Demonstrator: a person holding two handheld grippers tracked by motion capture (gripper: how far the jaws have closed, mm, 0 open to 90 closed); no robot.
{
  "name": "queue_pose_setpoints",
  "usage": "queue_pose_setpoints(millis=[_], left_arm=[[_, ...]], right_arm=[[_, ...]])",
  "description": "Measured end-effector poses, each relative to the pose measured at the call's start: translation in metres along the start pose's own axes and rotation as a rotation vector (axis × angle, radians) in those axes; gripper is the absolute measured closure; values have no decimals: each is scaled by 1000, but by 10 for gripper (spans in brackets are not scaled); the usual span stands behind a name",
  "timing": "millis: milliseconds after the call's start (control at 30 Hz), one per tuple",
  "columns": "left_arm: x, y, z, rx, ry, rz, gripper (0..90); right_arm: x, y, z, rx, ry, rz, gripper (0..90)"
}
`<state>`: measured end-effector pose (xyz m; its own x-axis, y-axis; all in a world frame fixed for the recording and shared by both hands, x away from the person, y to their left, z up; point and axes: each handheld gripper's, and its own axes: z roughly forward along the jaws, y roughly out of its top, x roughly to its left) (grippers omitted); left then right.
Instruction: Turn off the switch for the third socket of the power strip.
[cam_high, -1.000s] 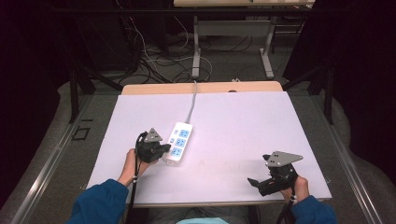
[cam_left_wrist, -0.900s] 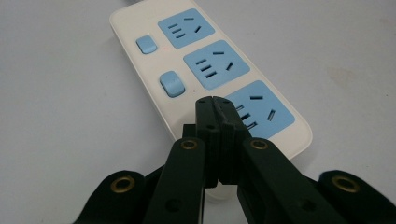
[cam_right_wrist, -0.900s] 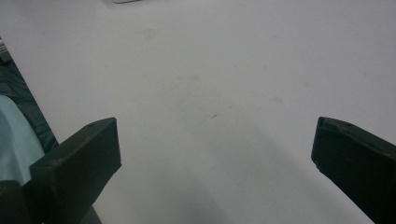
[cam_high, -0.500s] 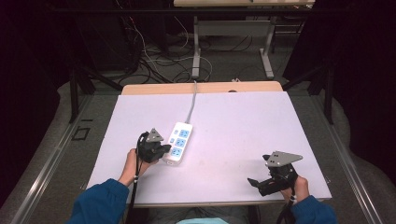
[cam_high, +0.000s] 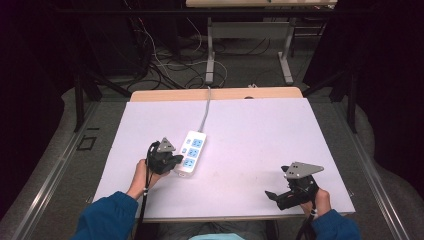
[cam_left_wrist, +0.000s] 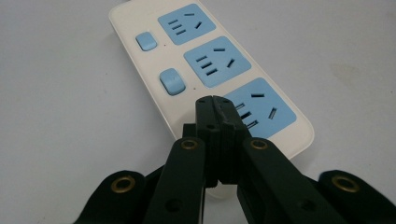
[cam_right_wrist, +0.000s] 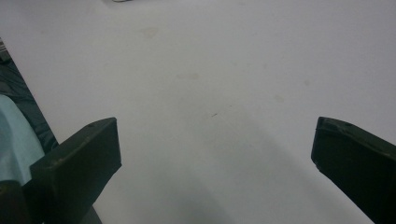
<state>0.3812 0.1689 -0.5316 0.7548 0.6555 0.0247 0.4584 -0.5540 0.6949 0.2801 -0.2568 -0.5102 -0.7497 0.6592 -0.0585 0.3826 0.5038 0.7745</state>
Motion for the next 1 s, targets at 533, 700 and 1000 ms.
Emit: queue_pose_setpoints(millis=[533, 700, 1000], left_arm=[[-1, 0, 0, 2, 2, -5, 900], [-1, -1, 0, -4, 4, -10, 900], [-1, -2, 0, -6, 0, -12, 900]], right_arm=[[0, 0, 0, 1, -2, -3, 13], [0, 0, 0, 0, -2, -2, 14], [0, 0, 0, 1, 1, -2, 14]])
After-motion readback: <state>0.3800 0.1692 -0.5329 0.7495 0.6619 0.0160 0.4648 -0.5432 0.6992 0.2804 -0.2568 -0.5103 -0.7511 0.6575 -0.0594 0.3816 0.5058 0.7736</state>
